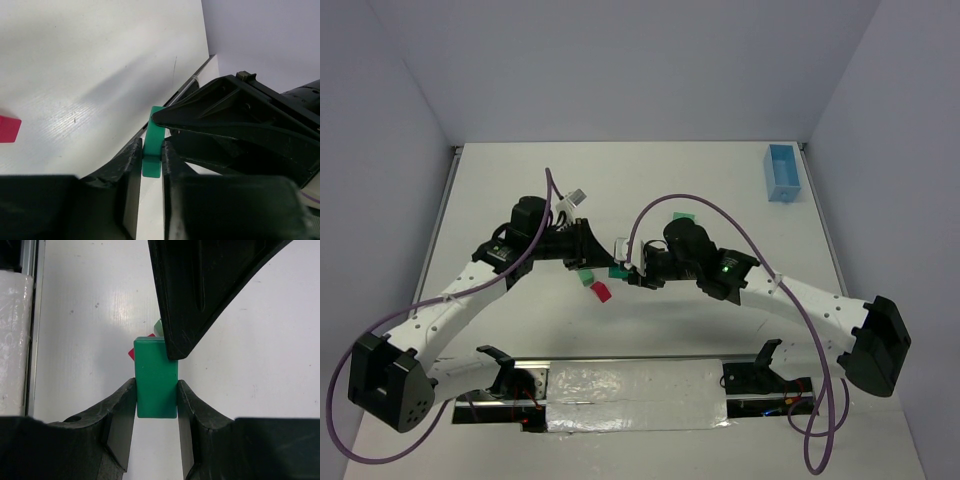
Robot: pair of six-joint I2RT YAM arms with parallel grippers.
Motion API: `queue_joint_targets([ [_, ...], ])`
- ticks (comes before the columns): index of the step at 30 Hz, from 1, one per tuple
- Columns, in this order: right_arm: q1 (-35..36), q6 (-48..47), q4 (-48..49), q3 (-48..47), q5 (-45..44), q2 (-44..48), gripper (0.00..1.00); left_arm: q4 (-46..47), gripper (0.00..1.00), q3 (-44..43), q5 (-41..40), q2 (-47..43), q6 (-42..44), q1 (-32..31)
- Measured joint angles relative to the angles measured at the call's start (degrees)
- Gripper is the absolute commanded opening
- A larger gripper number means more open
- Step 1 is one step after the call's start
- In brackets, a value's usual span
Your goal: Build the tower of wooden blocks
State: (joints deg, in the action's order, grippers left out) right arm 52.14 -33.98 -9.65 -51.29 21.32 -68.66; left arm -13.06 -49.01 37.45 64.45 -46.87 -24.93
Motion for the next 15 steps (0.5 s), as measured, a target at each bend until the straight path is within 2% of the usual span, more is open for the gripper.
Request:
queue_joint_targets([
  [1, 0.00, 0.00, -0.02, 0.00, -0.04, 0.00, 0.00, 0.20, 0.19, 0.07, 0.11, 0.00, 0.11, 0.02],
  [3, 0.00, 0.00, -0.02, 0.02, -0.15, 0.00, 0.00, 0.55, 0.06, 0.17, 0.28, 0.00, 0.11, 0.04],
  [5, 0.00, 0.00, 0.04, 0.04, -0.22, 0.02, 0.00, 0.68, 0.02, 0.17, 0.31, 0.00, 0.17, 0.04],
  [8, 0.00, 0.07, 0.44, 0.39, -0.57, 0.35, 0.13, 0.76, 0.00, 0.17, 0.31, 0.00, 0.20, 0.04],
  [12, -0.02, 1.33, 3.04, 2.23, -1.70, 1.40, 0.51, 1.40, 0.00, 0.17, -0.20, -0.02, 0.17, 0.02],
  [13, -0.09, 1.90, 3.98, 2.91, -2.27, 1.70, 0.67, 1.55, 0.00, 0.17, -0.57, -0.13, 0.09, 0.02],
  [14, -0.35, 2.62, 4.28, 3.21, -2.82, 1.88, 0.99, 1.53, 0.00, 0.20, -1.01, -0.37, 0.04, 0.02],
  [15, -0.72, 3.45, 4.57, 3.37, -3.23, 1.95, 1.00, 1.60, 0.00, 0.28, -1.46, -0.74, 0.00, 0.02],
])
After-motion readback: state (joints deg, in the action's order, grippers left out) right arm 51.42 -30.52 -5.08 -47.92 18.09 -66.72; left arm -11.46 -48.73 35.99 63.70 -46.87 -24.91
